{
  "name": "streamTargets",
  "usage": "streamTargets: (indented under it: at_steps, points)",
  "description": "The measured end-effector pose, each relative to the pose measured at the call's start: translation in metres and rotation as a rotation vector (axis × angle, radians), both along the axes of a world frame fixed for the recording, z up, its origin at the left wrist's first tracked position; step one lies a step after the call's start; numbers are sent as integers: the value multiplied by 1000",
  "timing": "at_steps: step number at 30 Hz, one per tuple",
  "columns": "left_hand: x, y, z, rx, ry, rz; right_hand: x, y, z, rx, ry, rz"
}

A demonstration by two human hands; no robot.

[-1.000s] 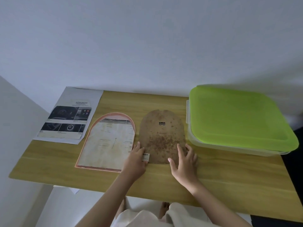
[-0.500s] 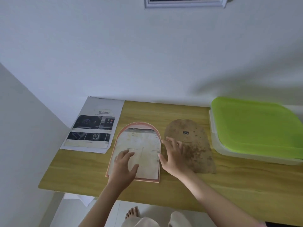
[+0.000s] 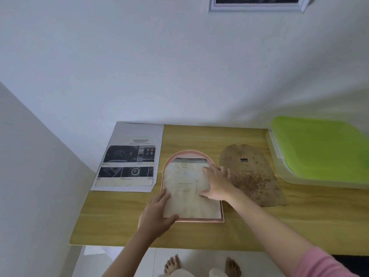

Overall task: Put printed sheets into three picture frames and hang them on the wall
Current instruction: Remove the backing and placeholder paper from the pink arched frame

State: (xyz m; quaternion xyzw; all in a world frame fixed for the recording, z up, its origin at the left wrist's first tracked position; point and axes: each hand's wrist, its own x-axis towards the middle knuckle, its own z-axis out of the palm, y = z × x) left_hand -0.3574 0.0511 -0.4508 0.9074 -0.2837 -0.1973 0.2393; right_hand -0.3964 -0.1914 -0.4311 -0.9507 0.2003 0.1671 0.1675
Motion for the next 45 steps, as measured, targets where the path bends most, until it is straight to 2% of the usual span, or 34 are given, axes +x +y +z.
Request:
streamTargets:
  at_steps: [4,10,17,25,29,36,40,45]
  points:
    - [1,0,-2,7,-28,-8,-1,6,3,10,-28,-61]
    - [1,0,-4,-5,-27,-1,-12,18,4,15,-171,-123]
    - [0,1,-10,-38,-33,9,-50,33,0,262,-538,-356]
    - [-1,3,-12,-97,-12,7,-61,55,6,550,-684,-680]
    - [0,3,-6,-191,85,60,-58,55,17,732,-793,-800]
    - [3,-4,18,-444,134,191,-70,45,24,987,-857,-933]
    - [-3,-19,29,-504,212,224,-93,33,26,1131,-903,-1015]
    - [-26,-56,46,-593,358,190,-136,4,24,1115,-927,-1065]
